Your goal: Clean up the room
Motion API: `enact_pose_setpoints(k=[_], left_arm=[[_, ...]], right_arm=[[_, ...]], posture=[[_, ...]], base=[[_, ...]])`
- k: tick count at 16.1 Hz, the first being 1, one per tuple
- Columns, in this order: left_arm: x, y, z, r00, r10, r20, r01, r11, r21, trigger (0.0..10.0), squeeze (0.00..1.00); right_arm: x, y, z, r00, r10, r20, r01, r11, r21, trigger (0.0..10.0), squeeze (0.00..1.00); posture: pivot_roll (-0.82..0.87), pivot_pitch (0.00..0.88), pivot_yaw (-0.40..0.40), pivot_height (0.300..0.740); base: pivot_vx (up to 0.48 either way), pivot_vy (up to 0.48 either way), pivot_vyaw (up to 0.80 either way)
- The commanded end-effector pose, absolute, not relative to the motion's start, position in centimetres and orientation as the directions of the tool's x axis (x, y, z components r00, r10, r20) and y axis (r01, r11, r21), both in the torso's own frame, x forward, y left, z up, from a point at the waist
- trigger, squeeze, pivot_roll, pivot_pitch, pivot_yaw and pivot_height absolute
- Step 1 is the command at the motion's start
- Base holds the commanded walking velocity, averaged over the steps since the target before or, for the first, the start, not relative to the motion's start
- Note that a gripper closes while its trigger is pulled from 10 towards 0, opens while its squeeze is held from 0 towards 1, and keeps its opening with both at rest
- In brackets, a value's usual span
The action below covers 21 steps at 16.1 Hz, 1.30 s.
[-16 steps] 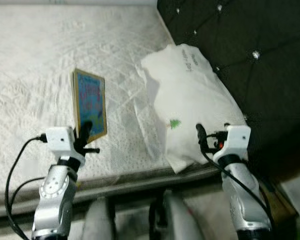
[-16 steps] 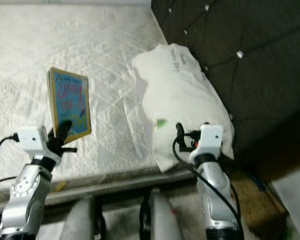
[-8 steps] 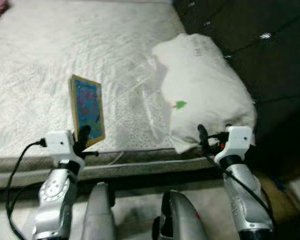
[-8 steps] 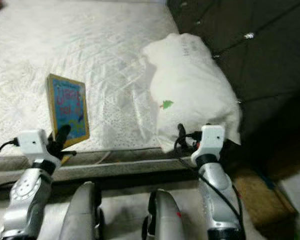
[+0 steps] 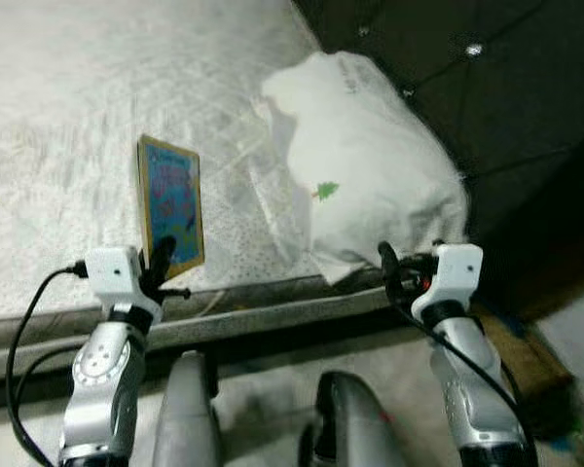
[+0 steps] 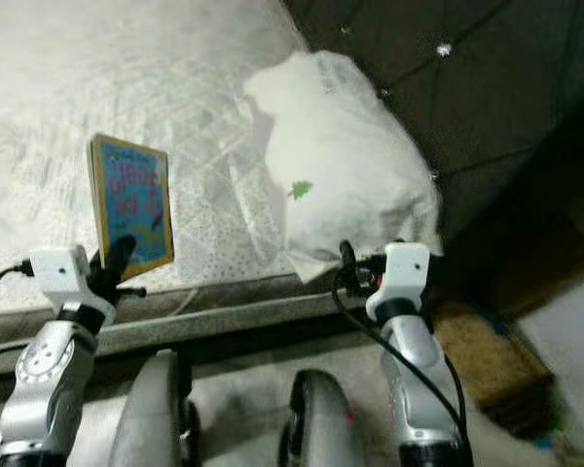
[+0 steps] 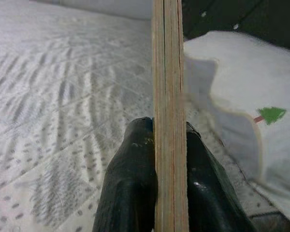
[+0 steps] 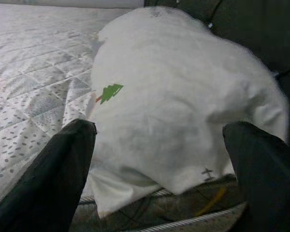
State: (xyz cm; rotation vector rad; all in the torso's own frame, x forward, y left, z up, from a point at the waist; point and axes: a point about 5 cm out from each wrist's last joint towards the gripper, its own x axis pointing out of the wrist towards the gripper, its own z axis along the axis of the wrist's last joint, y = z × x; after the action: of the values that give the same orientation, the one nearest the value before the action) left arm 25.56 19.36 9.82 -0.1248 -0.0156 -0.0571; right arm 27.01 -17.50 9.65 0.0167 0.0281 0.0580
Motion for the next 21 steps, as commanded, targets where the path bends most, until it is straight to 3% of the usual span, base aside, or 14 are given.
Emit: enact_pose_setpoints(k=[1,8,13,17,21], left_arm=[[25.6,19.2,10.6,0.996,-0.064,0.059,0.071,0.990,-0.124,10.0,0.00],[25.8,19.2,10.5,0.996,-0.070,0.055,0.076,0.989,-0.123,10.0,0.00],[26.0,18.7,9.3,0.996,-0.080,-0.028,0.075,0.985,-0.155,10.0,0.00],[26.7,16.9,7.2,0.971,-0.150,-0.186,0.085,0.945,-0.315,10.0,0.00],[29.1,16.1,5.5,0.946,-0.136,-0.294,-0.013,0.891,-0.454,10.0,0.00]], right_arm=[[26.9,-18.0,9.6,0.998,0.044,-0.033,-0.044,0.999,0.011,10.0,0.00],[26.9,-18.1,9.7,0.999,0.041,-0.031,-0.041,0.999,0.003,10.0,0.00],[26.9,-18.2,9.8,0.999,0.046,-0.026,-0.046,0.999,-0.014,10.0,0.00],[26.8,-18.2,9.8,0.999,0.043,-0.024,-0.043,0.999,-0.021,10.0,0.00],[26.5,-18.7,10.2,0.999,0.035,-0.020,-0.036,0.999,-0.037,10.0,0.00]], posture=[[0.01,0.167,-0.090,0.631],[0.01,0.168,-0.090,0.631],[0.00,0.171,-0.093,0.631],[0.00,0.171,-0.093,0.631],[-0.04,0.188,-0.107,0.631]], base=[[0.345,0.000,0.00],[0.340,0.000,0.00],[0.000,0.000,0.00],[0.000,0.000,0.00],[0.000,0.000,0.00]])
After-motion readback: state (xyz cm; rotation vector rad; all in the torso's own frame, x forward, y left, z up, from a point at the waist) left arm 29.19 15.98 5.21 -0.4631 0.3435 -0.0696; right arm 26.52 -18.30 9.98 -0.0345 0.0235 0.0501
